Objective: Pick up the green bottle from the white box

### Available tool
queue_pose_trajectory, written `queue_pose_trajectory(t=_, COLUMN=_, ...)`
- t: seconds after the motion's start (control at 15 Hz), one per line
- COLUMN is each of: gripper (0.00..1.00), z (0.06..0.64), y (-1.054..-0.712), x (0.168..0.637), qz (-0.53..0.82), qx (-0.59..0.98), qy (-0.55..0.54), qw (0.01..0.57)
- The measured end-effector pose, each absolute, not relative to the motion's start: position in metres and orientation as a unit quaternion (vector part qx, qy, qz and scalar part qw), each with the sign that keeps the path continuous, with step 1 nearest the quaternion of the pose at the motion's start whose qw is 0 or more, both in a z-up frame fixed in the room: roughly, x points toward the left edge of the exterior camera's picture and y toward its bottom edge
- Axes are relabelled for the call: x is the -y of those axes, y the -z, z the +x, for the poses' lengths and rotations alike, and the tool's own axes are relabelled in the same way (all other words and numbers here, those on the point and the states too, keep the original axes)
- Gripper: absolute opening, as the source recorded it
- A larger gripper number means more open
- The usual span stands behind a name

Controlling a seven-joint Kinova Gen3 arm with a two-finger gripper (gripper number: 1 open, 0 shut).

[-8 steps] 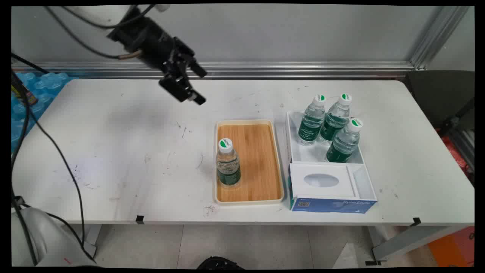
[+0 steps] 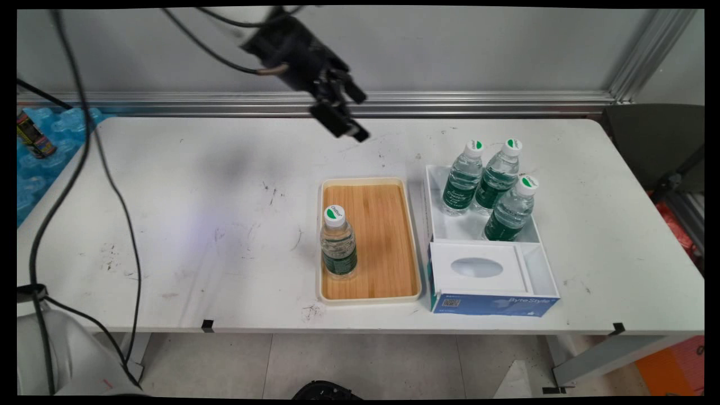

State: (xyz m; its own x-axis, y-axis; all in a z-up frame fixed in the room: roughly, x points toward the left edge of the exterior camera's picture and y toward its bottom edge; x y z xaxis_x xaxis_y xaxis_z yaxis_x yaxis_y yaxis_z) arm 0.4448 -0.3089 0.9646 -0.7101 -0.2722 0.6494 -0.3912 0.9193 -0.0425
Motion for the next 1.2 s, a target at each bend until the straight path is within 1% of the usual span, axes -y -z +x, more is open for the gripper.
queue_pose_trajectory(t=0.4, gripper=1.00, z=0.380, y=-0.931, x=0.356, qz=0.169, qx=0.916, qy=-0.080, qw=0.356)
queue_pose_trajectory(t=0.67, gripper=1.00, z=0.346, y=-0.903, x=0.382, qz=0.156, qx=0.918, qy=-0.075, qw=0.357)
queue_pose_trajectory(t=1.2, gripper=1.00, z=0.308, y=-0.855, x=0.414, qz=0.156, qx=0.921, qy=-0.062, qw=0.351)
